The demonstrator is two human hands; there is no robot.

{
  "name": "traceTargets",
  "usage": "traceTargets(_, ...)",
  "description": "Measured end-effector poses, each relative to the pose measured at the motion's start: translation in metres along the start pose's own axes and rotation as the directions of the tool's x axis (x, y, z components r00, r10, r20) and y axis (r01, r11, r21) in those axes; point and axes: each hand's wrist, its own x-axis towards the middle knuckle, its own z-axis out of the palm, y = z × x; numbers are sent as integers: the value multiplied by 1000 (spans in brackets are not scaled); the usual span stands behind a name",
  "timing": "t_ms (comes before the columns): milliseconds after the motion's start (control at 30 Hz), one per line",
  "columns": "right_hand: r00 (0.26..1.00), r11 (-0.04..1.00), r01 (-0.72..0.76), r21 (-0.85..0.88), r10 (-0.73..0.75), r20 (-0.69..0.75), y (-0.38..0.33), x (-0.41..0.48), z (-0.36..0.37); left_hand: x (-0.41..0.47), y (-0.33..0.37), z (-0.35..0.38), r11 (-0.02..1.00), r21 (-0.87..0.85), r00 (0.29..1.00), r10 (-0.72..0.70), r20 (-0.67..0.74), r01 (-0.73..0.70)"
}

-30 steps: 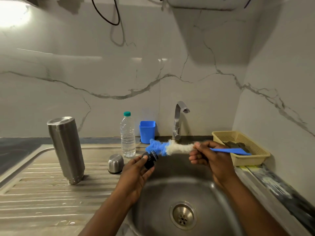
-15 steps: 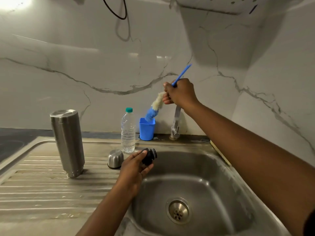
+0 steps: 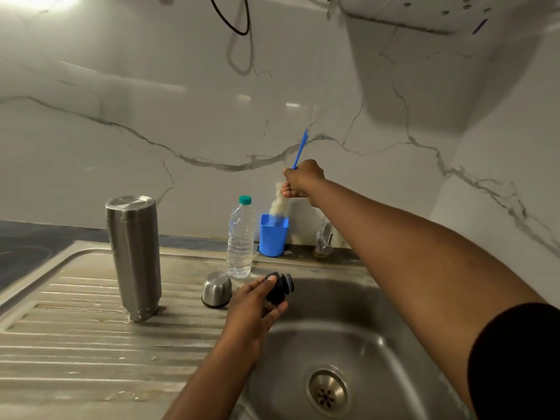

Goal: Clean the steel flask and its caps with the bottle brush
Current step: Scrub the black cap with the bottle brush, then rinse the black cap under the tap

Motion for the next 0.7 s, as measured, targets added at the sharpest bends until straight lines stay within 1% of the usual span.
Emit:
traceTargets(133,999,1000,-31,4,30,40,12,5,10,0,0,-1,1000,7,1000,-11,3,11)
traceTargets(267,996,999,-48,17,47,77,16,4,3,-1,1,-2,1000,1,1000,-15,-6,15)
traceTargets(433,1000,998,-18,66,16,27,8,-9,-27,-2,1,-2,1000,26,1000,-3,-17,3)
traceTargets(500,1000,997,26,70,-27,12,4,-26,-45,-3,0,-2,999,40,1000,-2,-14,2)
traceTargets(567,994,992,109,64,-110,20,1,-53,-61,-5,0,-3,999,53,1000,3,-4,-2)
traceTargets(700,960,970,240,45,-244,140,22,-109,-87,-10,1,3,993,114,999,35,33,-38)
